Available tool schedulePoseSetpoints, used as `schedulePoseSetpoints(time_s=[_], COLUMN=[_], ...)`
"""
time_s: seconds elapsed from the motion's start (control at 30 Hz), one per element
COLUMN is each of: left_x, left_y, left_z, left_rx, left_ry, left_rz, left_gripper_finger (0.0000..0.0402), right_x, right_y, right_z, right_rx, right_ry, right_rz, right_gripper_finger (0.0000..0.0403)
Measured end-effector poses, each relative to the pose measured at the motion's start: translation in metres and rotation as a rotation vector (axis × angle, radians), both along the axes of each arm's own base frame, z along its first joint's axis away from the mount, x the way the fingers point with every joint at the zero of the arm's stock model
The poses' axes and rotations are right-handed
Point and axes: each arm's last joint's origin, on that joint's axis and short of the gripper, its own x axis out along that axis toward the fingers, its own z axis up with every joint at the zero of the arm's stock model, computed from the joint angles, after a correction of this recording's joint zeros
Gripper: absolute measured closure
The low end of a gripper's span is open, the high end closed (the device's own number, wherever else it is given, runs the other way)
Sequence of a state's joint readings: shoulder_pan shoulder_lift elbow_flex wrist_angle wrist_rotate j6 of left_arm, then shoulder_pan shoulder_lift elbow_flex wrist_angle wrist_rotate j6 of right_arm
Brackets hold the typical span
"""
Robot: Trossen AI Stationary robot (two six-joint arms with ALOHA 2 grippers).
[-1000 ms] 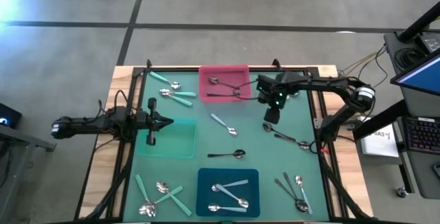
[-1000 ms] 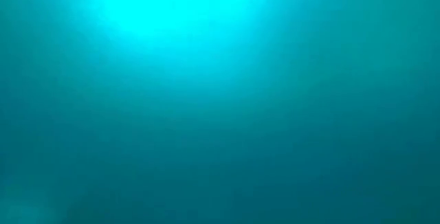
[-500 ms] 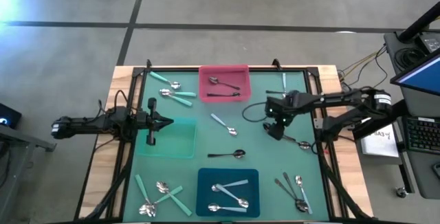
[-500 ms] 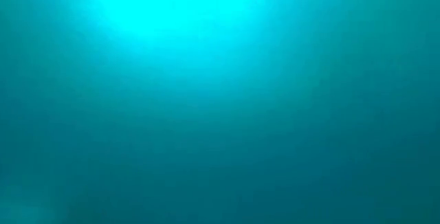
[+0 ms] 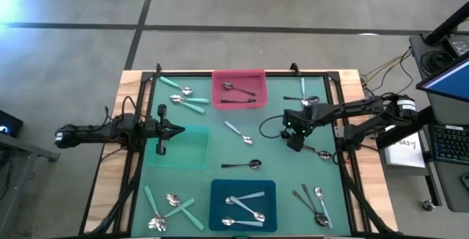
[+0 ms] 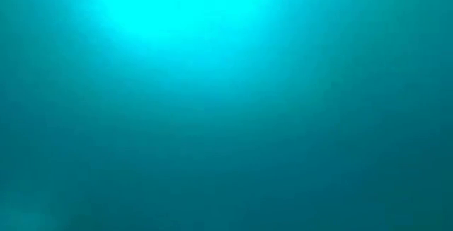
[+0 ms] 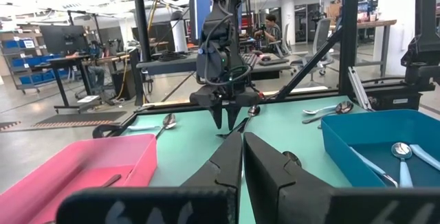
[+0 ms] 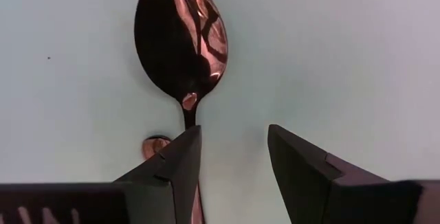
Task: Sort silverware by color (type)
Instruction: Put the black spoon into the red bin
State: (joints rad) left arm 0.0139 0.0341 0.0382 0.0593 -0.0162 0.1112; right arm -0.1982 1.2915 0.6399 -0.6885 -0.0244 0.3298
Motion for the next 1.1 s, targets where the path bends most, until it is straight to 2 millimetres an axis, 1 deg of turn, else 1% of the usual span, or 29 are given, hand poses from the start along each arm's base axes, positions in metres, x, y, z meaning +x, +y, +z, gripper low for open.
schedulePoseSetpoints(time_s=[0.6,0.7,0.9,1.0,1.1], left_x=[0.0,0.0,0.0,0.0,0.0], left_y=[0.0,0.0,0.0,0.0,0.0], left_z=[0.0,0.0,0.0,0.0,0.0], left_rx=[0.0,0.0,0.0,0.0,0.0], left_ry=[0.0,0.0,0.0,0.0,0.0], left_rz=[0.0,0.0,0.0,0.0,0.0], left_gripper_finger=[0.0402,0.0402,0.0402,0.0402,0.0402], right_x=[-0.007,-0.01,-0.017,-0.017,-0.012], right_y=[0.003,0.003,0.004,0.004,0.003], right_z=[-0.014,-0.018,-0.028,-0.028,-0.021], right_rx=[-0.032,-0.035,-0.04,-0.043,-0.055], right_ry=[-0.005,-0.005,0.005,0.005,-0.009], right_rz=[0.044,0.048,0.046,0.046,0.05], right_gripper_finger=[0.0246,0.0257,0.0293,0.0305,0.0306])
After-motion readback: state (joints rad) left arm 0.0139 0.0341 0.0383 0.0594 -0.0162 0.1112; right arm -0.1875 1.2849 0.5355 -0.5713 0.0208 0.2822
